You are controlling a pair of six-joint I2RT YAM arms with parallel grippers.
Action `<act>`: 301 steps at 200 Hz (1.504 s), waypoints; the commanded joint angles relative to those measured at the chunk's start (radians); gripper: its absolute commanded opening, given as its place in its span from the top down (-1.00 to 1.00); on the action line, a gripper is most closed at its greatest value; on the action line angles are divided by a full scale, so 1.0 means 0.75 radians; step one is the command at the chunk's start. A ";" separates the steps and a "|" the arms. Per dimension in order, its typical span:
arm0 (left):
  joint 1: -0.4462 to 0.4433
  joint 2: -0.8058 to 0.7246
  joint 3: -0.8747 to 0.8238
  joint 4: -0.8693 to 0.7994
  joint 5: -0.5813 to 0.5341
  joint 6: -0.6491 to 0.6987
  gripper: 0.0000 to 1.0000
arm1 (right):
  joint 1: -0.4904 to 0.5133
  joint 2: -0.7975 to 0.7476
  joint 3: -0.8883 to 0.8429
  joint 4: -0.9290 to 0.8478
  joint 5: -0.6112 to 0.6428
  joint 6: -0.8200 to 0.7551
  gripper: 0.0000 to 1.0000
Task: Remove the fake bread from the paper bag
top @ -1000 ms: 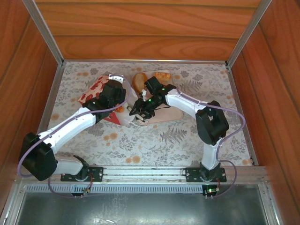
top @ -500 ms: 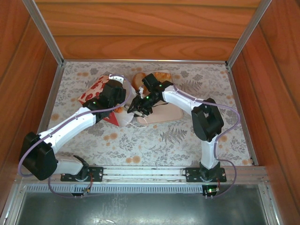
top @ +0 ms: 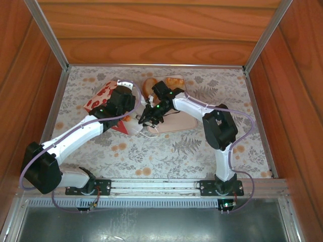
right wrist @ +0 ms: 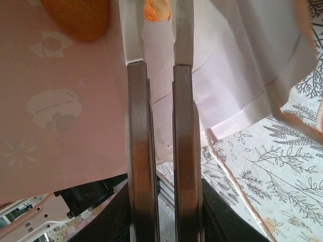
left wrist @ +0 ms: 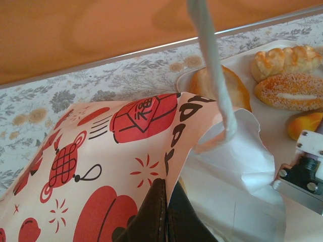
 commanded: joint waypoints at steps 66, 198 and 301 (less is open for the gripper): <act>-0.003 -0.011 0.044 0.019 -0.103 -0.007 1.00 | -0.006 -0.340 -0.111 -0.030 0.010 -0.052 0.64; 0.083 -0.025 0.070 -0.037 -0.175 -0.033 1.00 | -0.056 -0.800 -0.328 -0.083 0.078 -0.056 0.66; 0.082 -0.021 0.090 -0.038 -0.144 -0.035 1.00 | -0.329 -1.135 -0.570 0.041 0.002 0.035 0.65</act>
